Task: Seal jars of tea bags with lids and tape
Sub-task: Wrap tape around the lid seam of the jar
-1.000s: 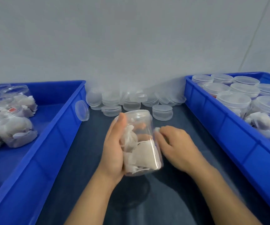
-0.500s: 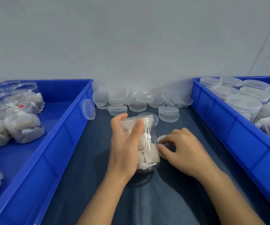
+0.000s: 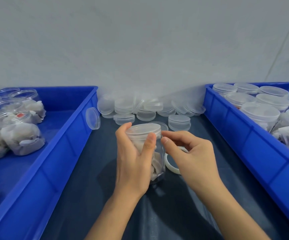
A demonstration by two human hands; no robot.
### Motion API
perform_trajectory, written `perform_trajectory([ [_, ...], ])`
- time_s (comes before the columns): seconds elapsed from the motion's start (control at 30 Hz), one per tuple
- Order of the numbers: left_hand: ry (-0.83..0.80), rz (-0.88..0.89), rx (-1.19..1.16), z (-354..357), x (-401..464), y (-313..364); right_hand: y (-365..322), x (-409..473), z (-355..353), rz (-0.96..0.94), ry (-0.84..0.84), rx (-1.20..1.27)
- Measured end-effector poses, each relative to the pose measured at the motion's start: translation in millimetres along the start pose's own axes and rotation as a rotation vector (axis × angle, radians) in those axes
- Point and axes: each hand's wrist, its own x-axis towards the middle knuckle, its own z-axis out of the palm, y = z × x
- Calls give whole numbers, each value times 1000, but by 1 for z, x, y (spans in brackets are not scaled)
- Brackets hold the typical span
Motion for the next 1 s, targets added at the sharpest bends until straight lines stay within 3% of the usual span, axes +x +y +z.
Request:
perform_trajectory([
  [0.33,-66,15,-23,-2,0,3,-1,5,-3,166,-43,187],
  [0.83,-147,13,-2,-4,2,3,4,4,-2,-137,-109,-235],
  [1.0,-128,4,-11,-6,3,2,0,8,-9,-128,-2,-146],
])
